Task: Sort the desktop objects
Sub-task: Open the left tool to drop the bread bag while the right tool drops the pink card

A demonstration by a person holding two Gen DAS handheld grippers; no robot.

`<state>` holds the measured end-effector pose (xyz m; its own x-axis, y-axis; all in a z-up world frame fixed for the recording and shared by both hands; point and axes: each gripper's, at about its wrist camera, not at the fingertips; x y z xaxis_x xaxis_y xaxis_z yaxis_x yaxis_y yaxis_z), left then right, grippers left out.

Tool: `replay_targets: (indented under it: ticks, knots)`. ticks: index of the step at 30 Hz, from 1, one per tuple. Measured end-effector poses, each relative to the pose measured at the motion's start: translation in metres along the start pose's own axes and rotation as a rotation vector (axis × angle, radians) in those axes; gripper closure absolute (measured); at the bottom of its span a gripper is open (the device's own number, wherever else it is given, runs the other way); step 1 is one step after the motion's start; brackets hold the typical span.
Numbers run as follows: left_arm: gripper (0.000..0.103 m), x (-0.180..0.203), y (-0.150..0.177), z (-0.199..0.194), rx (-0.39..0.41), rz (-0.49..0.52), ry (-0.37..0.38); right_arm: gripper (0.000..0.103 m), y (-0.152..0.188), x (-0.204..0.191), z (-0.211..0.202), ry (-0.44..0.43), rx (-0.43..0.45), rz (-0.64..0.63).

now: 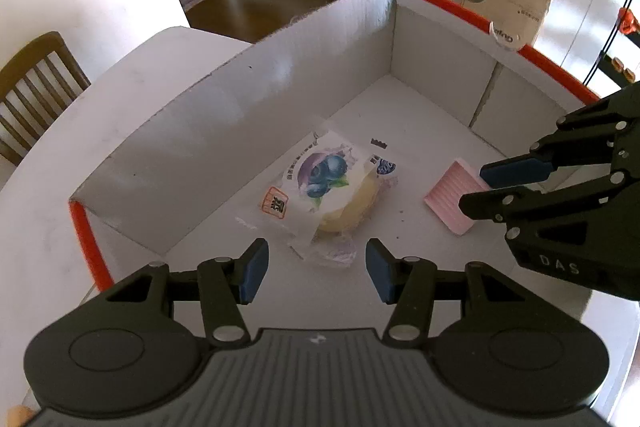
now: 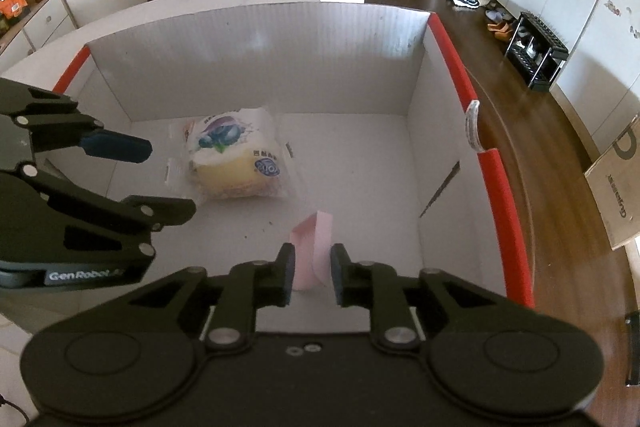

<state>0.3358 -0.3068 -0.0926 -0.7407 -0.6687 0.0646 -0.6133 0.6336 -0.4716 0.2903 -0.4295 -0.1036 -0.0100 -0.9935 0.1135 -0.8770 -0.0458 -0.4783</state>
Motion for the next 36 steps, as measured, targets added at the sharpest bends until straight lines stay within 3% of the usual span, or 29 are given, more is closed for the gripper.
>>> replay_targets:
  ticks: [8, 32, 36]
  knots:
    - [0.05, -0.002, 0.006, -0.023, 0.046, -0.031, 0.022, 0.072, 0.003, 0.001, -0.013, 0.0, 0.028, -0.028]
    - [0.05, 0.028, 0.037, -0.104, 0.244, -0.068, 0.03, 0.065, 0.014, -0.008, -0.084, -0.069, 0.195, -0.075]
    - [0.05, 0.031, 0.045, -0.112, 0.266, -0.079, 0.034, 0.058, 0.017, -0.012, -0.09, -0.083, 0.208, -0.078]
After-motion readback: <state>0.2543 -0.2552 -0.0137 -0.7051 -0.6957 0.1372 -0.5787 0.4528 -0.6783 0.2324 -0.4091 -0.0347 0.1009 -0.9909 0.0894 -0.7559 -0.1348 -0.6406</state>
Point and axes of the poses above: each gripper's, at about its wrist camera, not at the fingertips, and z roughly the way its jaws point, x to its right, y to its underside, and after that the axes turned 10 degrees about y, right-handed
